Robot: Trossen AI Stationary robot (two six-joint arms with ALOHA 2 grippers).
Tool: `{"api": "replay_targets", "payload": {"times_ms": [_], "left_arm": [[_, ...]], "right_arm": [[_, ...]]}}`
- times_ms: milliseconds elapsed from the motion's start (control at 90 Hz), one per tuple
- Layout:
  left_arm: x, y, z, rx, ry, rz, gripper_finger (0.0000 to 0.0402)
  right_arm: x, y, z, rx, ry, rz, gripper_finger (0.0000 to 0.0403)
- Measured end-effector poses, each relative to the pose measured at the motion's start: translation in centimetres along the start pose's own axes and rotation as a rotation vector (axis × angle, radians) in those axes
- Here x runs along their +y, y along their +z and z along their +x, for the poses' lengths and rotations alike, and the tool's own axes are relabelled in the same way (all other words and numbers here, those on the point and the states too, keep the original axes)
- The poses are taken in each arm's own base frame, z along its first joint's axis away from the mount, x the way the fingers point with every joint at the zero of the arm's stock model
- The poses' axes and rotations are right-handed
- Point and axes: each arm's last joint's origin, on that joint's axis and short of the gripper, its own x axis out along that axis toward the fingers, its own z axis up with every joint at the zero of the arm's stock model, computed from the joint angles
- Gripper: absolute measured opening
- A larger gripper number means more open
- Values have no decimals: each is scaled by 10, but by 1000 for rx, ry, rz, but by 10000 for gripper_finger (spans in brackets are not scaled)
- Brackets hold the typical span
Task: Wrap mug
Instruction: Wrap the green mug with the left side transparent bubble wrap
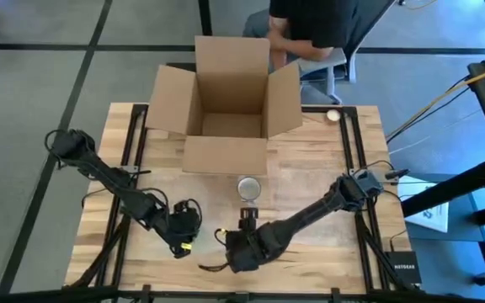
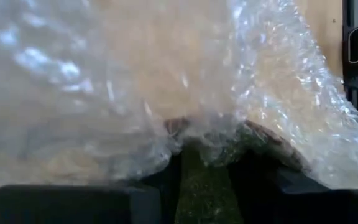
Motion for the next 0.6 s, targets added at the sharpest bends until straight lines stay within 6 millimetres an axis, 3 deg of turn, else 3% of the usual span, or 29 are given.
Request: {"api": "replay_targets", "payload": {"times_ms": [389, 600], "left_arm": [[-58, 38, 37, 38, -19, 161, 111], [-70, 48, 39, 114, 31, 264, 111]], "right_arm": [[28, -21, -6, -45, -71, 124, 179], [45, -31, -15, -96, -90, 167, 179]]}}
